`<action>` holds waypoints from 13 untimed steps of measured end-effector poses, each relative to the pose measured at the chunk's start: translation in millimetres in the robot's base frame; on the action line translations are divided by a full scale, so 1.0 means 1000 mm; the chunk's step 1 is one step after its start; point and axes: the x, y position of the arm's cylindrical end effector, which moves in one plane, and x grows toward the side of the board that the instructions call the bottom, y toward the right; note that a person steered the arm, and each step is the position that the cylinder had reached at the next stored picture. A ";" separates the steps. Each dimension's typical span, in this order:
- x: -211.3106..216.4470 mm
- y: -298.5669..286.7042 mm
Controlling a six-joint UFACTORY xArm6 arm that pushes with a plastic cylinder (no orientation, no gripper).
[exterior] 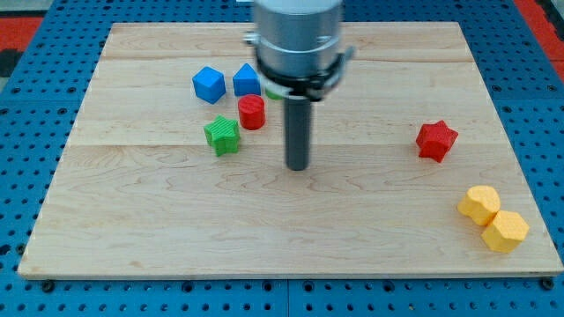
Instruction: Move the red star diagonally bottom left of the green star
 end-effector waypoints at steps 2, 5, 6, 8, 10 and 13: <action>0.014 0.051; -0.065 0.073; -0.113 0.113; -0.069 0.238; -0.049 0.224; -0.012 0.164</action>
